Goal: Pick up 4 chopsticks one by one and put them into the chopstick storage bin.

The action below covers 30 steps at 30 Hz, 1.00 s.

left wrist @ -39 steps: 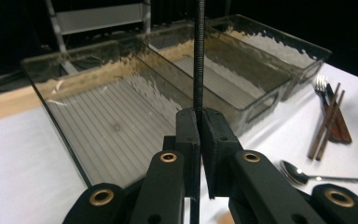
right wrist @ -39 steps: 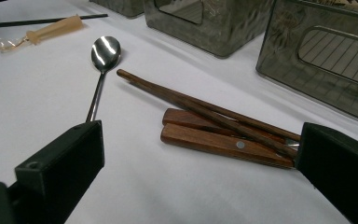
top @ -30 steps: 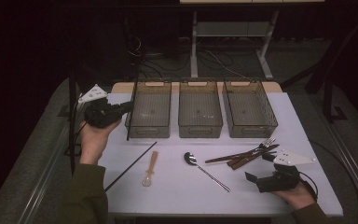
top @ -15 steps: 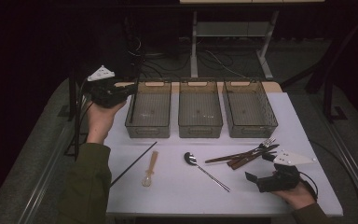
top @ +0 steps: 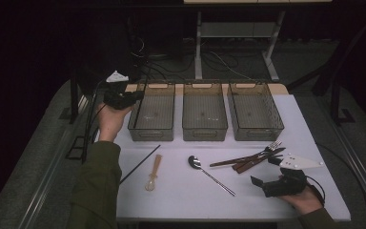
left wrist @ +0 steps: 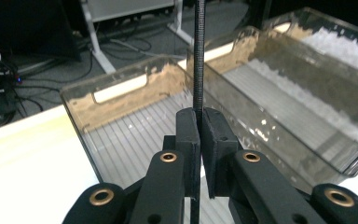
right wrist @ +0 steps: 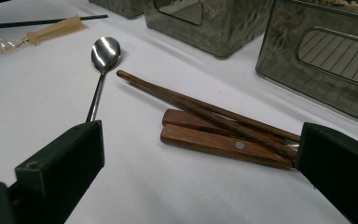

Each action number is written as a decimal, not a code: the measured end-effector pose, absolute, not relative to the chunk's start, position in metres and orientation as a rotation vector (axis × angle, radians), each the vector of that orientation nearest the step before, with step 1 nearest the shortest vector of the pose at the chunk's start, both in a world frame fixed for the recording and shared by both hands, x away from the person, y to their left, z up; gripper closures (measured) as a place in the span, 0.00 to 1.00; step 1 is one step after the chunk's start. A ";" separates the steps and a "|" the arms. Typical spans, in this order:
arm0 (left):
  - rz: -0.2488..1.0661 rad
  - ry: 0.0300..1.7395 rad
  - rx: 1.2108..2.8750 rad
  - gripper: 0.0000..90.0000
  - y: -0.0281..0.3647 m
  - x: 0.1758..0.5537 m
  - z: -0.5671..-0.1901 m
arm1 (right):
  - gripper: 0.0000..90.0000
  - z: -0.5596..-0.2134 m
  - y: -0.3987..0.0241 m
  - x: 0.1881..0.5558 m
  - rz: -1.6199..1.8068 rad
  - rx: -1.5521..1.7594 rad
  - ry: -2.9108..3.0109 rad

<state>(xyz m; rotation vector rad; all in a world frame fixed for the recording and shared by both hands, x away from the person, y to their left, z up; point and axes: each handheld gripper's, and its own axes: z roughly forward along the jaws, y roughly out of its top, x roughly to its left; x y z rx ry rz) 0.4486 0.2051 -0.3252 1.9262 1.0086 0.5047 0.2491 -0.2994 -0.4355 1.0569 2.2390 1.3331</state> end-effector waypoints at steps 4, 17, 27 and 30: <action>0.488 1.023 1.961 0.95 0.201 0.450 -0.336 | 0.01 -0.435 -0.299 0.249 1.332 1.056 2.239; 0.430 1.108 2.029 0.95 0.203 0.456 -0.369 | 0.01 -0.436 -0.299 0.249 1.331 1.060 2.241; 0.427 1.135 2.008 0.95 0.199 0.462 -0.377 | 0.01 -0.436 -0.300 0.250 1.325 1.060 2.243; 0.415 1.150 1.998 0.95 0.199 0.465 -0.381 | 0.01 -0.436 -0.300 0.249 1.332 1.062 2.238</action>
